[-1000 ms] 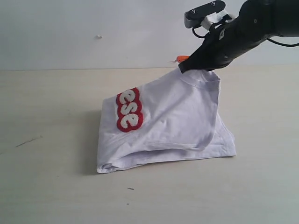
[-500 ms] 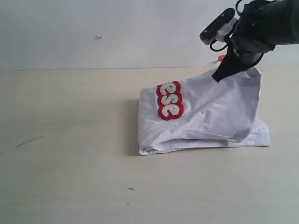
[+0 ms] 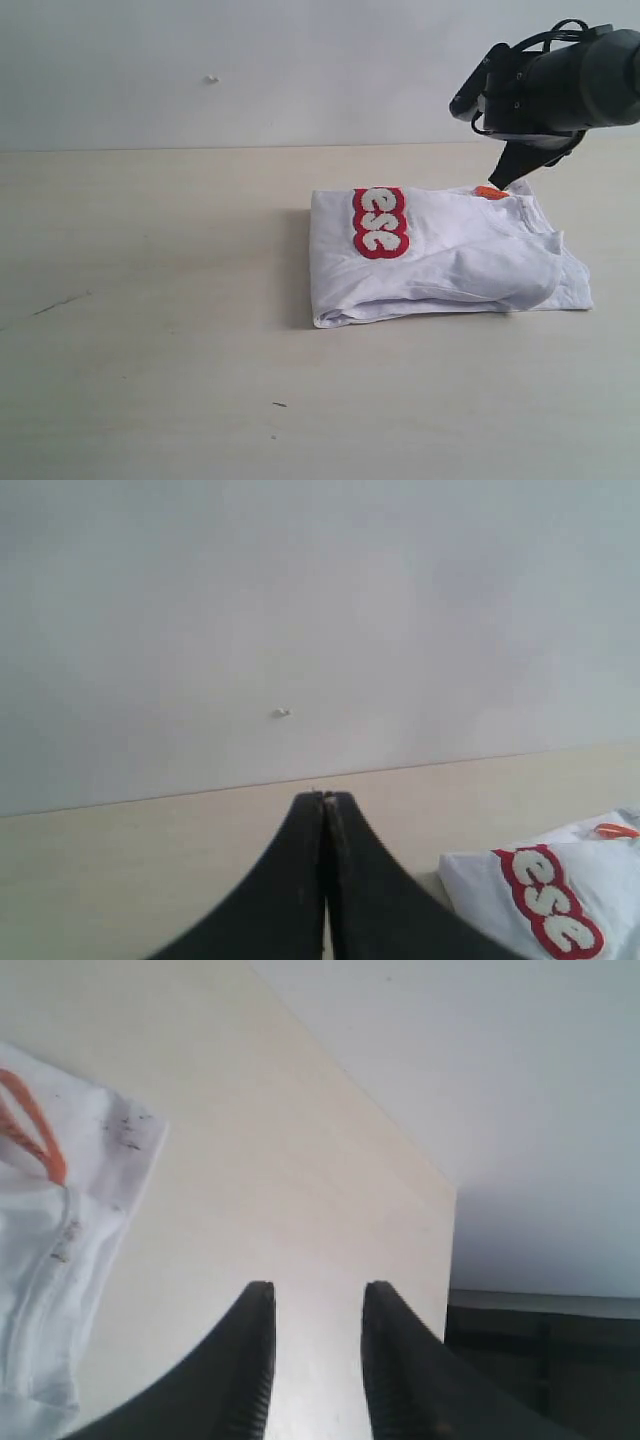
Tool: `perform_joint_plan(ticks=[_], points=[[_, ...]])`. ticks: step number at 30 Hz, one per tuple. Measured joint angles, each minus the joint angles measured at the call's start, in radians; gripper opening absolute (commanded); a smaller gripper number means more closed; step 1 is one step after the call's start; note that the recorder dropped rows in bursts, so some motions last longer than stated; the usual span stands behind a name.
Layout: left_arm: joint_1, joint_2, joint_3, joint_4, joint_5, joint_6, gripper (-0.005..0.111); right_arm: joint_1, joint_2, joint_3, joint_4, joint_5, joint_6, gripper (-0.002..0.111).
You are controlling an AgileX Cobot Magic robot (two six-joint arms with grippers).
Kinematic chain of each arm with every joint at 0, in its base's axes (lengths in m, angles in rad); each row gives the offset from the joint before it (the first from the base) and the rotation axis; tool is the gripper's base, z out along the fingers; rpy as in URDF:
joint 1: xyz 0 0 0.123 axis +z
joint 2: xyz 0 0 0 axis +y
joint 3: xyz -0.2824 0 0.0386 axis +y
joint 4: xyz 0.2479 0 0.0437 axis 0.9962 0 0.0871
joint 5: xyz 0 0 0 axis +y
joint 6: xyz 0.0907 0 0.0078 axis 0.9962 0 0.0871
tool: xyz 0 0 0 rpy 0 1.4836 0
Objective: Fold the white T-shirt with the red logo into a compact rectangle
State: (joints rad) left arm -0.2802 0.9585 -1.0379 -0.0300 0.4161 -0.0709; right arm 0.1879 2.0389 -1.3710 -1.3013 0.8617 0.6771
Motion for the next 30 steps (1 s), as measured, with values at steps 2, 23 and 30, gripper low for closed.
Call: perform_joint_plan(ticks=[2,23,30], points=[[0.000,0.000,0.000,0.000,0.000,-0.004,0.000,0.000,0.003,0.000,-0.005,0.015,0.025,0.023],[0.000,0.000,0.000,-0.007,0.000,-0.007,0.000,0.033,0.157,-0.033,1.115,-0.376,-0.687,0.000],[0.000,-0.005,0.000,-0.011,0.002,-0.007,0.000,0.161,0.205,-0.125,1.311,-0.366,-0.706,0.000]])
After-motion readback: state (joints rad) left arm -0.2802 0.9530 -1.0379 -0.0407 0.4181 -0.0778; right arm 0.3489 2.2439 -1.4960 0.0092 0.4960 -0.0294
